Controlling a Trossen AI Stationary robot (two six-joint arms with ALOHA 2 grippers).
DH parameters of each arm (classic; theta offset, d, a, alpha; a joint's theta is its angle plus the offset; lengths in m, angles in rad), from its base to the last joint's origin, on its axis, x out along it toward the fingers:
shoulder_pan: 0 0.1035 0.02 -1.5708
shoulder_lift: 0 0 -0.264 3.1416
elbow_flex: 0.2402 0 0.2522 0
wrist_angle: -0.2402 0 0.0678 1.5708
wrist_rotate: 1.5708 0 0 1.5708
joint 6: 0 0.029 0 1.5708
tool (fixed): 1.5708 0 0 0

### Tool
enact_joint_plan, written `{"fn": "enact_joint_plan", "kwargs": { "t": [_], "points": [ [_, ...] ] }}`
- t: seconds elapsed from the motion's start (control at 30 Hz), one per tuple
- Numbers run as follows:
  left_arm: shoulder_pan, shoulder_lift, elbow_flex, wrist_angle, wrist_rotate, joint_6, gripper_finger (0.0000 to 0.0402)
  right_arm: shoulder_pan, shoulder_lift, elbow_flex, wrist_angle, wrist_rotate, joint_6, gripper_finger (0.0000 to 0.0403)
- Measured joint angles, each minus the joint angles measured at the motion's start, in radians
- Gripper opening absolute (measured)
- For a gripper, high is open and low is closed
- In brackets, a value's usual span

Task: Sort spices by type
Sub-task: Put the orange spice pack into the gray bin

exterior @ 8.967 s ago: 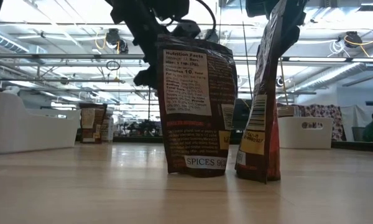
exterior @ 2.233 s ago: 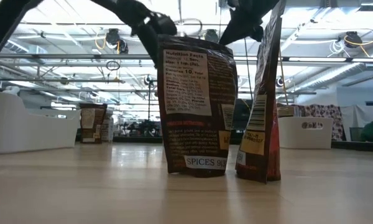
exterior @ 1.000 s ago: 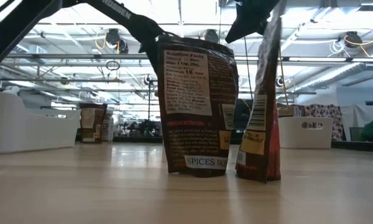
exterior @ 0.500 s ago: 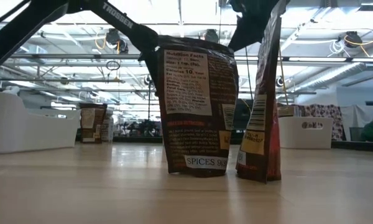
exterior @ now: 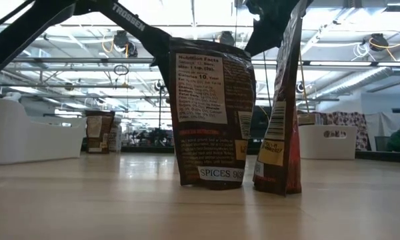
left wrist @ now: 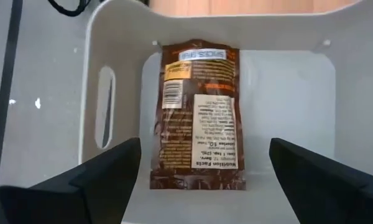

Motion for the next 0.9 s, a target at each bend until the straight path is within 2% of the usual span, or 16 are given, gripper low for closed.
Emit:
{"fn": "enact_joint_plan", "kwargs": {
  "t": [0.23, 0.5, 0.8, 0.9],
  "points": [
    [-0.009, 0.052, 0.0, -0.011, -0.058, 0.033, 0.0359, 0.0, 0.0, 0.0, -0.001, 0.0, -0.011, 0.0],
    [-0.01, 0.127, 0.0, -0.018, -0.177, 0.033, 0.0359, 0.0, 0.0, 0.0, -0.009, -0.003, -0.009, 0.0],
    [-0.018, 0.156, 0.001, -0.029, -0.187, 0.033, 0.0359, 0.0, 0.0, 0.0, -0.016, -0.003, -0.011, 0.0],
    [-0.026, 0.156, 0.001, -0.012, -0.225, 0.032, 0.0348, 0.0, 0.0, 0.0, -0.016, -0.003, -0.016, 0.0]
  ]
}}
